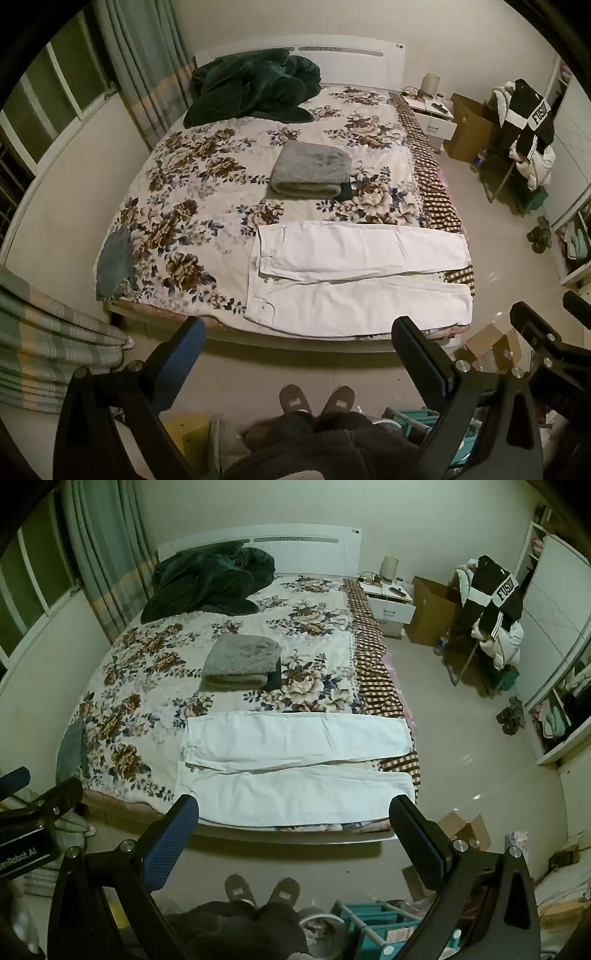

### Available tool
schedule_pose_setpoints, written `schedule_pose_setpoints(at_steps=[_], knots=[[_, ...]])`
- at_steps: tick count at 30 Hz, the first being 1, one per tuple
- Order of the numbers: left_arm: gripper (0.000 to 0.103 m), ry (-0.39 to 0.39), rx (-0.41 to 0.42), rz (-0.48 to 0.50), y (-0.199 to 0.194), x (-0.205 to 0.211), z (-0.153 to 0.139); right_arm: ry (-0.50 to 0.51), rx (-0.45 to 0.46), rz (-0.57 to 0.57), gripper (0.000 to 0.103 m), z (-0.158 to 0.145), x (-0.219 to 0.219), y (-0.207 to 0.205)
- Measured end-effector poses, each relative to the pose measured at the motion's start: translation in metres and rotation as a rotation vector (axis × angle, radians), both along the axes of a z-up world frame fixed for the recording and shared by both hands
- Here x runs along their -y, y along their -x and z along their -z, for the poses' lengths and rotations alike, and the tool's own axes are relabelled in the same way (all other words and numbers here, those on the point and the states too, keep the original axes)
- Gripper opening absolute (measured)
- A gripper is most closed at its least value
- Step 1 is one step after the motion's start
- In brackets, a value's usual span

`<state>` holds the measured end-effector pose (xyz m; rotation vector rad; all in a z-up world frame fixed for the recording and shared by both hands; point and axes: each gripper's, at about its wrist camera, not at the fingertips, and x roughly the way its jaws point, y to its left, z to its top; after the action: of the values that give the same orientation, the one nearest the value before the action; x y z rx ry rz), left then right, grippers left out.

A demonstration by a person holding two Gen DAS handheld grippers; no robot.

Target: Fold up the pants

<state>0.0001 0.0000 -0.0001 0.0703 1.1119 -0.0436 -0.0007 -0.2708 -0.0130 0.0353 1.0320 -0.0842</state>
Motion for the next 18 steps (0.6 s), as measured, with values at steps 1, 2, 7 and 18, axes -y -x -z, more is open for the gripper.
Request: schedule_pose_setpoints(at_steps=[1,2,7,18], knots=[[0.103,0.001,0.001,0.001,0.0003,0.0001,-0.0002,0.002,-0.003,-0.001,0.103,-0.0002,0.0000,0.0001],[0.103,0.003,-0.001,0.000,0.0002,0.0000,-0.0002,0.003,-0.005,0.000,0.103,-0.0004,-0.0001,0.0002],[0.103,0.010,-0.003,-0.001,0.0001,-0.0006,-0.0003,0.005,-0.007,0.000,0.103,-0.0016,0.0000,0.0011],[0.103,0.006,0.003,0.000,0.0002,-0.0001,-0.0001,0.007,-0.001,0.005,0.103,-0.0043,0.0009,0.0051]])
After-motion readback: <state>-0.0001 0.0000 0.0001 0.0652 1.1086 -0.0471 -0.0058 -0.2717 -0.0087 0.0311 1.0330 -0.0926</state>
